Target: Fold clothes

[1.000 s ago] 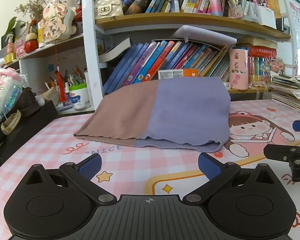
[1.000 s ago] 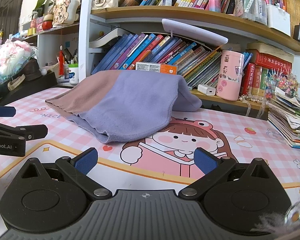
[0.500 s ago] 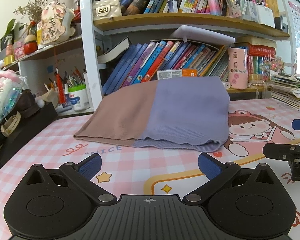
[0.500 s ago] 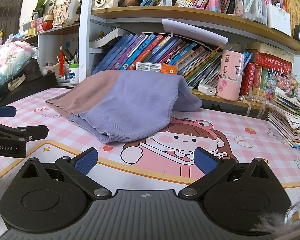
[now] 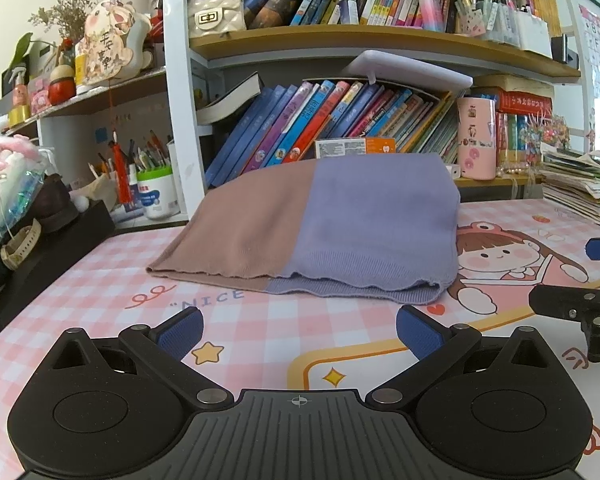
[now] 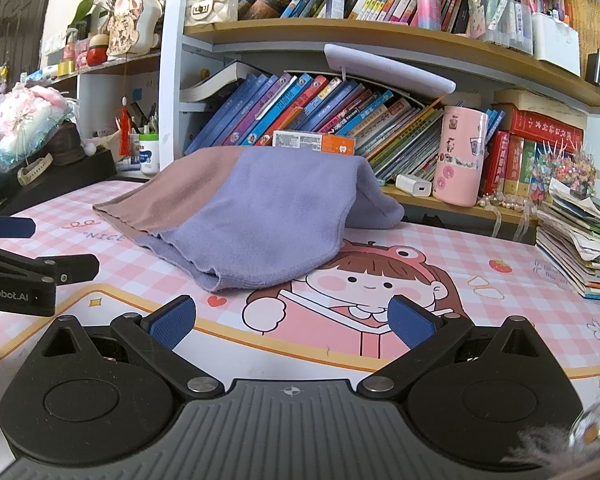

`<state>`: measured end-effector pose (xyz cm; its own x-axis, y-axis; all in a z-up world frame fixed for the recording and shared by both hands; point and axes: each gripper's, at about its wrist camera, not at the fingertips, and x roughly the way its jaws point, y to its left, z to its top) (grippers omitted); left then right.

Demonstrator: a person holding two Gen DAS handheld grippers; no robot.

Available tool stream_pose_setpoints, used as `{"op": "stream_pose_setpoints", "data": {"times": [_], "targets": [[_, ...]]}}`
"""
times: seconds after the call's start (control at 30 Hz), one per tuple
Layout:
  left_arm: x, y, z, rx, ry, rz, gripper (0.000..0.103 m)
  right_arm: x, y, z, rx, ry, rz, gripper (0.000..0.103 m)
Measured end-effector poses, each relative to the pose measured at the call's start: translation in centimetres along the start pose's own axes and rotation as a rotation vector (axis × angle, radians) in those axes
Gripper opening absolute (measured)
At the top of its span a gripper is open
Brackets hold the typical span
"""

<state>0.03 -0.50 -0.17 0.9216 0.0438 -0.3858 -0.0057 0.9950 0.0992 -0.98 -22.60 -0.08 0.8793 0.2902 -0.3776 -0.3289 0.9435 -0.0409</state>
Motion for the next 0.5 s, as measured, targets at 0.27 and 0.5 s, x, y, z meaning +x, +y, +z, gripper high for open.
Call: {"op": "stream_pose_setpoints", "data": {"times": [0.27, 0.5], "targets": [[-0.22, 0.03, 0.10, 0.009, -0.009, -0.006, 0.103, -0.48, -0.52, -0.02, 0.035, -0.025, 0.010, 0.103], [-0.03, 0.23, 0.20, 0.011, 0.004, -0.015, 0.103, -0.51, -0.77, -0.02, 0.051, -0.024, 0.013, 0.103]]}}
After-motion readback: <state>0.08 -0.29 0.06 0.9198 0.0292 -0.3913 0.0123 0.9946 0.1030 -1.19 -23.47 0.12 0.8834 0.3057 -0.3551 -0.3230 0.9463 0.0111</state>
